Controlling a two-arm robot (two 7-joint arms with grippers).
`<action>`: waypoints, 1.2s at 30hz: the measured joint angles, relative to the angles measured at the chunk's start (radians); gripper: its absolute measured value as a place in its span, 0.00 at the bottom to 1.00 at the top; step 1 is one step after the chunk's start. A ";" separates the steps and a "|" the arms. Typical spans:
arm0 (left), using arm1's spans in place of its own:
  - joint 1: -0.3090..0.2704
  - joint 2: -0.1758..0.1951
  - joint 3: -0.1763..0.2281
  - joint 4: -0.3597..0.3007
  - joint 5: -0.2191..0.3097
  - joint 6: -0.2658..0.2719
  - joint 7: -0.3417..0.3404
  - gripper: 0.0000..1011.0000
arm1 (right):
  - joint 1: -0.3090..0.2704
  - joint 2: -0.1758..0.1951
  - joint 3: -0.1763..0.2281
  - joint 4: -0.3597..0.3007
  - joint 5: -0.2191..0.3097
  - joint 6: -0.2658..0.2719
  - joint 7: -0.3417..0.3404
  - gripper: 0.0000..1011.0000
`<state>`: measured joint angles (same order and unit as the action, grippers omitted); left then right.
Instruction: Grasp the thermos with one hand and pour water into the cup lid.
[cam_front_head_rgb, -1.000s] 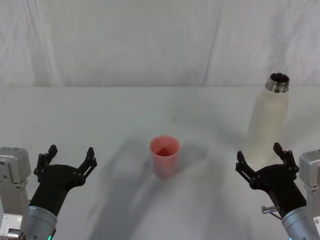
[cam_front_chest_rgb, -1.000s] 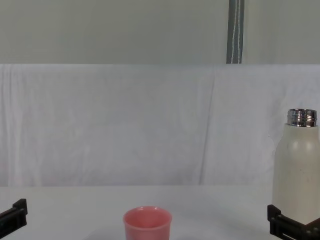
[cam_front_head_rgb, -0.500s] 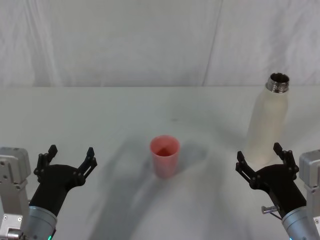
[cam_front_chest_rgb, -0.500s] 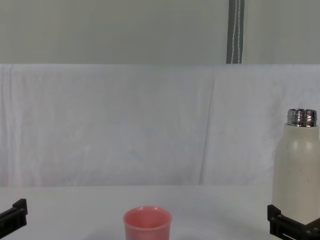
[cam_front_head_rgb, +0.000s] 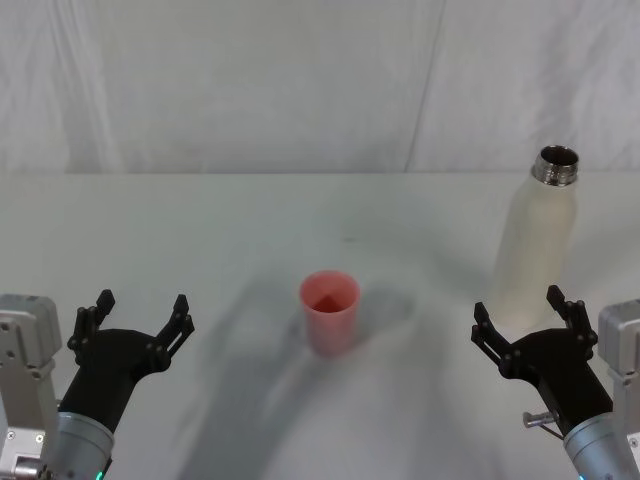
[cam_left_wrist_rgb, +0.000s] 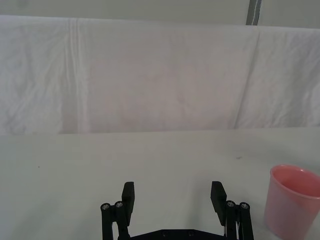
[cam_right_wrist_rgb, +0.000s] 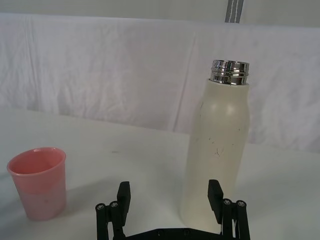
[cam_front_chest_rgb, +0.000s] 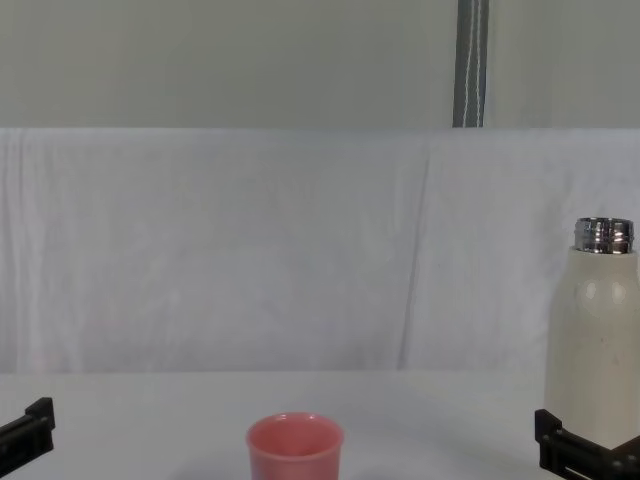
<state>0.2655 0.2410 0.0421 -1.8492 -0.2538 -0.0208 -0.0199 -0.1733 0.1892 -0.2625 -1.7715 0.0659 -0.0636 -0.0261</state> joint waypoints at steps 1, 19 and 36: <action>0.000 0.000 0.000 0.000 0.000 0.000 0.000 0.99 | 0.000 0.000 0.000 0.000 0.000 0.000 0.000 0.99; 0.000 0.000 0.000 0.000 0.000 0.000 0.000 0.99 | 0.000 0.000 0.000 0.000 0.000 0.000 0.000 0.99; 0.000 0.000 0.000 0.000 0.000 0.000 0.000 0.99 | 0.000 0.000 0.000 0.000 0.000 0.000 0.000 0.99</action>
<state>0.2655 0.2410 0.0421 -1.8492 -0.2539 -0.0208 -0.0198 -0.1733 0.1892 -0.2625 -1.7714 0.0659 -0.0636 -0.0262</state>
